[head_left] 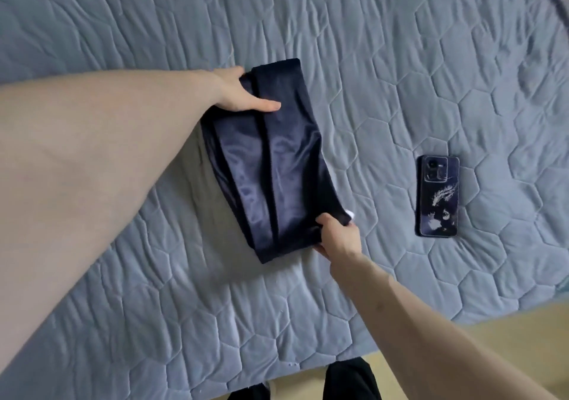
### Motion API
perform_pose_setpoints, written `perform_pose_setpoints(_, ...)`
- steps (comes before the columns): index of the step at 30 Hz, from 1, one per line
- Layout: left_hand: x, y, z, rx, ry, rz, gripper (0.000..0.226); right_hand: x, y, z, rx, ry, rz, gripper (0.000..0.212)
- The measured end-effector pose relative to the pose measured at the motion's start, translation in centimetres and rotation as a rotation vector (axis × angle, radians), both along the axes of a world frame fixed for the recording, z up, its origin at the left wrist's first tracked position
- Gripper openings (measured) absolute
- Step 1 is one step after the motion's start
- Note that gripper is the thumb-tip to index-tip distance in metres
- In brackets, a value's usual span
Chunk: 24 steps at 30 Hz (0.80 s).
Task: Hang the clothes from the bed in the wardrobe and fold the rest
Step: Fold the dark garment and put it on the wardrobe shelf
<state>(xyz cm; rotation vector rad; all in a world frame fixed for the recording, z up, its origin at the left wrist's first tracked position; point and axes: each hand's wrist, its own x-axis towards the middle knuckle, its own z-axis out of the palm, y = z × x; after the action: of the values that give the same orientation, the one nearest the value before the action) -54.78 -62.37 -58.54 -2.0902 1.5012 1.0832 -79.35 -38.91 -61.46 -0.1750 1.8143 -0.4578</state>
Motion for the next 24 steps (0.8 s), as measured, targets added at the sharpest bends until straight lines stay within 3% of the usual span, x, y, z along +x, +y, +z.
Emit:
perform_pose_setpoints(3,0.5,3.1,-0.7,0.031,0.069,0.100,0.132,-2.1,0.1,0.1,-0.015,0.058,-0.134,0.012)
perform_pose_setpoints(5,1.6,6.2,-1.2,0.052,0.190,0.290,0.109,-3.4,0.0,0.5,-0.034,0.081,-0.188,0.015)
perform_pose_setpoints(8,3.9,12.0,-1.0,0.239,0.298,0.517,0.087,-4.8,-0.4,1.3,-0.073,0.120,-0.201,0.027)
perform_pose_setpoints(10,5.3,15.2,-0.6,0.370,0.296,0.553,0.085,-5.4,-0.6,1.4,-0.107,0.096,-0.106,0.050)
perform_pose_setpoints(12,6.2,17.1,-0.6,0.332,0.299,0.626,0.096,-5.5,-0.8,1.4,-0.139,0.067,0.046,0.064)
perform_pose_setpoints(14,6.1,17.8,-1.0,0.144,0.394,0.765,0.108,-5.3,-1.3,1.0,-0.182,0.066,0.154,0.060)
perform_pose_setpoints(17,4.9,18.4,-1.9,0.034,0.515,0.858,0.103,-5.0,-2.3,-0.3,-0.256,0.111,0.254,0.045)
perform_pose_setpoints(24,1.0,23.7,-2.4,-0.155,0.394,0.839,0.044,-6.1,-2.5,0.8,-0.341,0.239,0.440,0.011)
